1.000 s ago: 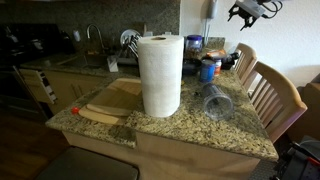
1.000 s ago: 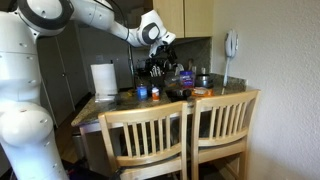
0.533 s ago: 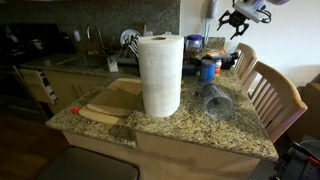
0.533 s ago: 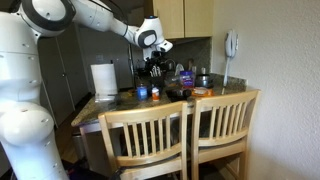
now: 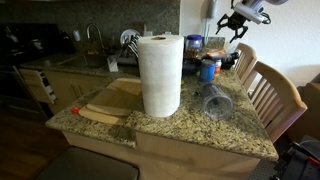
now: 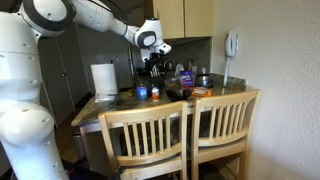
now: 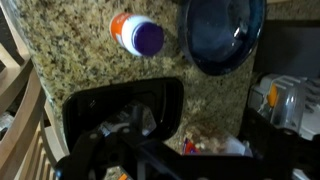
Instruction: Move the white and orange bottle to the left side of the countertop
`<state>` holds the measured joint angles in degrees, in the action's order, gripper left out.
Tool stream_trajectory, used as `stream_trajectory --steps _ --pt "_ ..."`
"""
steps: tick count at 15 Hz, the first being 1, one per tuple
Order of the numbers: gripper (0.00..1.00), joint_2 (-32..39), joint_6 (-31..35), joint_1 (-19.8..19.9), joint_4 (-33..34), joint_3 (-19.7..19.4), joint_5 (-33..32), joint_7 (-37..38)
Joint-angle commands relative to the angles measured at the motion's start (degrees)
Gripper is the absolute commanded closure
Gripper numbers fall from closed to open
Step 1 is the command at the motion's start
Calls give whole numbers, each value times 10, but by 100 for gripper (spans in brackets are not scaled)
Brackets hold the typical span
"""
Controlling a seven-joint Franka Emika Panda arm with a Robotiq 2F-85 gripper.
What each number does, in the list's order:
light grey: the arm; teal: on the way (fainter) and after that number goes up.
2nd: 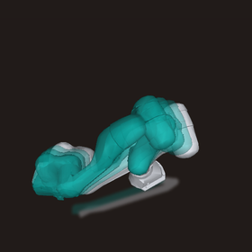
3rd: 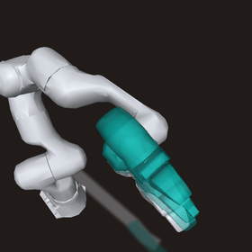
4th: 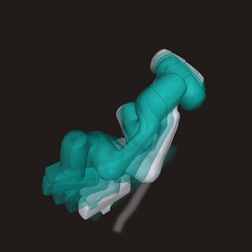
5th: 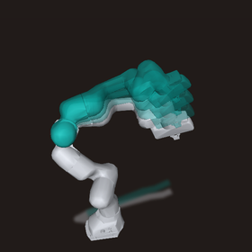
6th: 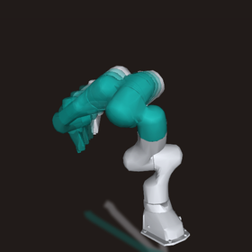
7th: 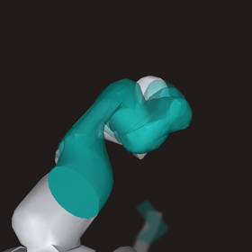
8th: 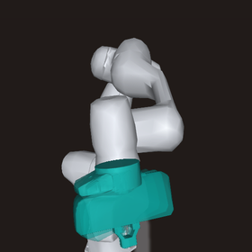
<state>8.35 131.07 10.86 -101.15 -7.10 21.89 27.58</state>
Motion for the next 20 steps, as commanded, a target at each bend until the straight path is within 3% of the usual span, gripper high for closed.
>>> stream_trajectory --steps 1,2,7,11,12,14,20 --pt "0 21 -74 -12 7 10 23 -64" --pt "0 9 -43 -14 1 0 10 -31" --pt "0 20 -58 -22 1 5 10 -45" --pt "0 45 -66 -51 2 -12 -147 72" --pt "0 31 -58 -39 0 -4 -102 35" --pt "0 43 -58 -48 0 -6 -134 64" --pt "0 53 -59 -52 4 -11 -145 77"
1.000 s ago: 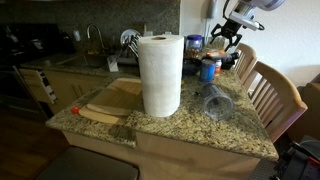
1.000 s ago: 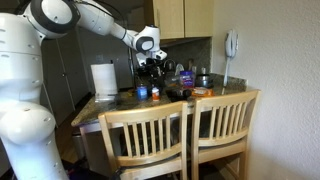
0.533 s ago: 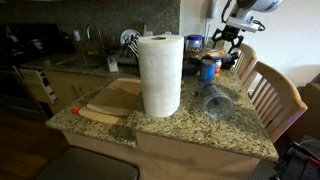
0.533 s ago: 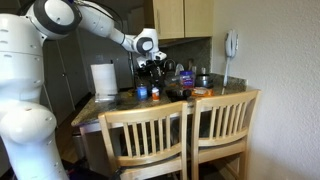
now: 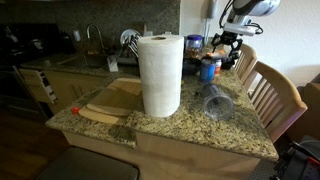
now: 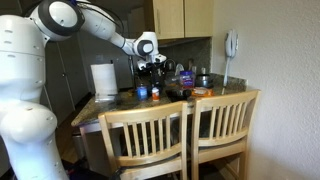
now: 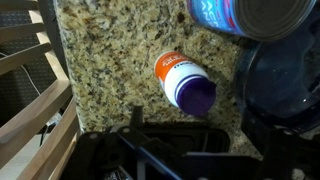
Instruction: Move the white and orange bottle to the left side of the countertop
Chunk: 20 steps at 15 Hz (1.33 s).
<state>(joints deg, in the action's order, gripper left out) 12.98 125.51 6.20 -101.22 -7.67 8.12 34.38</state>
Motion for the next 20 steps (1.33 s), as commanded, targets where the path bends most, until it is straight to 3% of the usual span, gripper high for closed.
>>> stream_trajectory --steps 1,4,12,15,20 --pt "0 6 -3 -5 4 -4 -4 7" --pt "0 15 7 -5 5 3 12 -14" --pt "0 8 0 -10 3 -1 3 -2" --pt "0 45 -30 -11 25 -5 -10 20" --pt "0 51 -11 -14 10 -6 -19 36"
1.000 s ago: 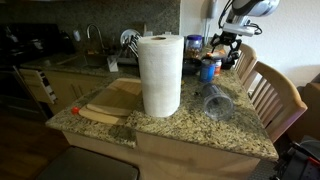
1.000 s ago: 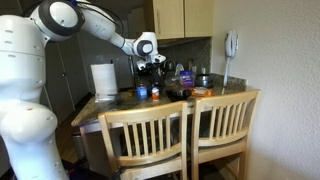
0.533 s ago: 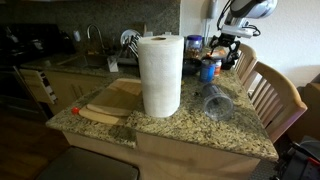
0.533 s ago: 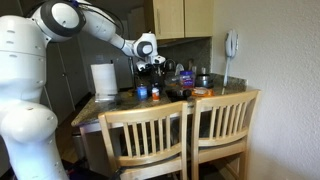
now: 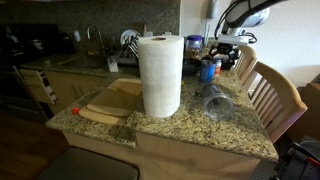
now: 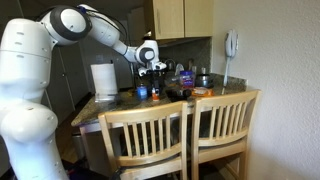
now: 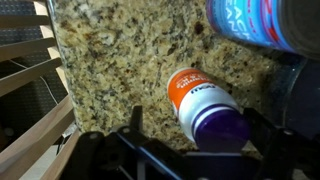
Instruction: Move the white and orange bottle to the left side of the countertop
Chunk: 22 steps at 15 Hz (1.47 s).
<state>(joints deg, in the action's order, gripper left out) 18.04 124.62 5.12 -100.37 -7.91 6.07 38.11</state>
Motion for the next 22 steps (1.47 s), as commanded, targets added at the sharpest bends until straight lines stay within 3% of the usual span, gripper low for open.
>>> stream_trajectory --steps 1,4,5,6,12,15,20,22 --pt "0 4 -2 -3 4 -4 1 0" --pt "0 5 -2 -3 8 -4 1 1" --pt "25 4 0 -4 8 -4 1 3" --pt "26 5 -2 -4 9 -4 2 6" --pt "67 8 -9 -2 12 -4 7 6" --pt "70 -7 16 -3 12 -6 10 16" --pt "70 -100 85 7 20 -13 31 36" --pt "70 -128 64 20 57 -11 70 18"
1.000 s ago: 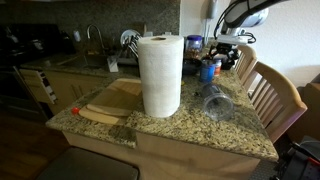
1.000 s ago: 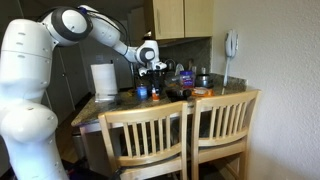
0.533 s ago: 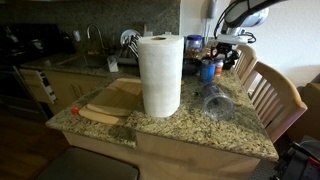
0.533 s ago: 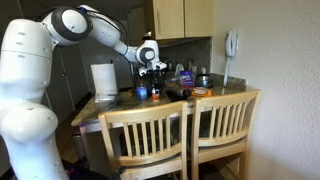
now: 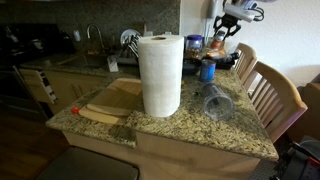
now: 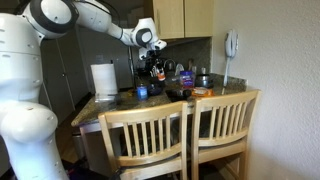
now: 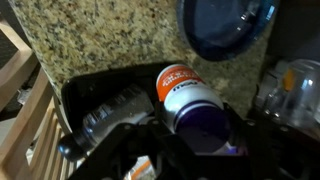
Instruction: Move the white and orange bottle to the left side of the countertop
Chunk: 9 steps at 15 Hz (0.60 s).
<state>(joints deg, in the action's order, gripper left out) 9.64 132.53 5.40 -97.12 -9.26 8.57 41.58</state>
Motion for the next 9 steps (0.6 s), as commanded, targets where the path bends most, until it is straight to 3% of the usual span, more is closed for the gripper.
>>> stream_trajectory --steps 1,4,9 --pt "70 -54 -84 20 51 11 77 -65" --pt "70 -93 -185 -4 43 26 75 -90" --pt "70 -126 -286 -42 -2 72 25 -99"
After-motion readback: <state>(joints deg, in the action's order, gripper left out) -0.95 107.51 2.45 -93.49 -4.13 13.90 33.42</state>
